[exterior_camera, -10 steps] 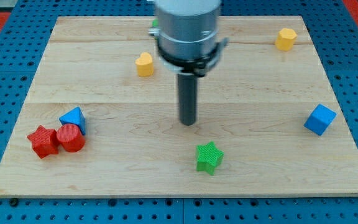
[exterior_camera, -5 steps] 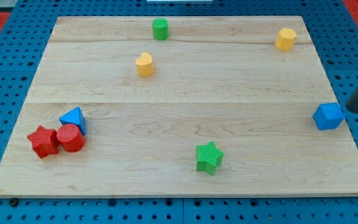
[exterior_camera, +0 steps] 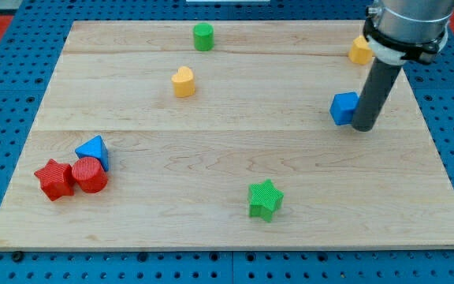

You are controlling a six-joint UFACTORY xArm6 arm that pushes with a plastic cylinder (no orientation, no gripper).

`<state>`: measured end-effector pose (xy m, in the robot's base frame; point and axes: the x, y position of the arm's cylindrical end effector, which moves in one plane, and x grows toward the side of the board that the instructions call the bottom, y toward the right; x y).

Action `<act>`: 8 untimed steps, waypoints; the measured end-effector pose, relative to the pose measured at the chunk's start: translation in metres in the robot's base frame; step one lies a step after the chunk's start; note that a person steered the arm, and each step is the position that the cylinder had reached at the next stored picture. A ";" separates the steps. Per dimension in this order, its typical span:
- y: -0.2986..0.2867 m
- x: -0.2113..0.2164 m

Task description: Push the blue cube towards the blue triangle

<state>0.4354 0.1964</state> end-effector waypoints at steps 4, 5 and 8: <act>-0.074 -0.056; -0.144 -0.070; -0.241 -0.078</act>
<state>0.3572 -0.0448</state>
